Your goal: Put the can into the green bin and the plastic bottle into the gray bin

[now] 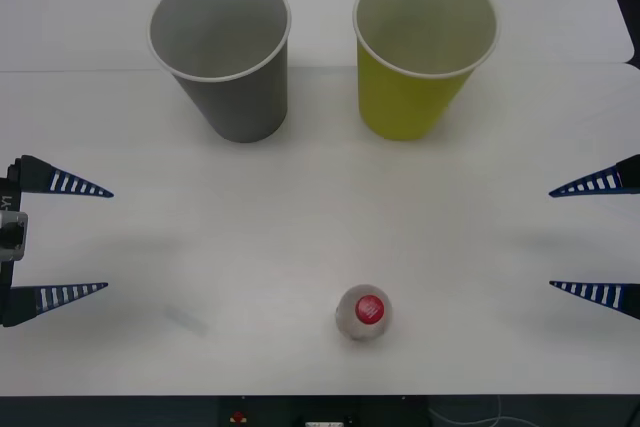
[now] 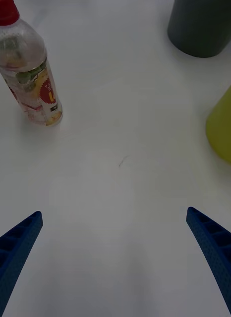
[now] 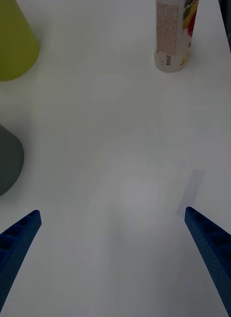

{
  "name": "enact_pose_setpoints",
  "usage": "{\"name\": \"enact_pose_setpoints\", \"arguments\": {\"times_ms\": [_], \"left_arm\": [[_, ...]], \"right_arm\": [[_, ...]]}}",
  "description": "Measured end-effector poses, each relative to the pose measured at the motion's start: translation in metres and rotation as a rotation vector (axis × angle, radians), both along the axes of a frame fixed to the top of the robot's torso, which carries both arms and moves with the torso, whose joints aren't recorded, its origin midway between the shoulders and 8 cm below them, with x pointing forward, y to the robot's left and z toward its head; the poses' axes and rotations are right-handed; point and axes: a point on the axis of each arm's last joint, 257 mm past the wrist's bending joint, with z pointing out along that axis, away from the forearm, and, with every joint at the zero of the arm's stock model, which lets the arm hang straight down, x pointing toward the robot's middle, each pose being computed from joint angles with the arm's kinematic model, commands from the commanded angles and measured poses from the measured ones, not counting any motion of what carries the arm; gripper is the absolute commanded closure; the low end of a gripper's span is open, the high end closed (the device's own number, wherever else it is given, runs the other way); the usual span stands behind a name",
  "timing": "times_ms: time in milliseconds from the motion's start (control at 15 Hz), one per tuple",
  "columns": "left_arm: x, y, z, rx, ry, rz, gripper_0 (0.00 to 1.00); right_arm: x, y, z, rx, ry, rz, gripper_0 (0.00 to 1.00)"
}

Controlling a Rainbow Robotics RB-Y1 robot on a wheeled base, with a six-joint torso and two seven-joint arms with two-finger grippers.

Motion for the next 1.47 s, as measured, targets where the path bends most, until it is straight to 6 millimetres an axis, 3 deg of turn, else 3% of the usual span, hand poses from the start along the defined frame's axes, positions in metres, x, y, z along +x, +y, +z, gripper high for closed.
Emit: {"name": "enact_pose_setpoints", "arguments": {"times_ms": [533,1133,1467], "left_arm": [[0.0,0.0,0.0,0.0,0.0,0.0,0.0],[0.0,0.0,0.0,0.0,0.0,0.0,0.0],[0.0,0.0,0.0,0.0,0.0,0.0,0.0]], "right_arm": [[-0.003,0.008,-0.001,0.036,0.0,0.012,0.0],[-0.004,0.024,-0.049,0.112,0.035,0.155,0.0],[-0.003,0.033,-0.065,0.152,0.026,0.213,0.0]]}}
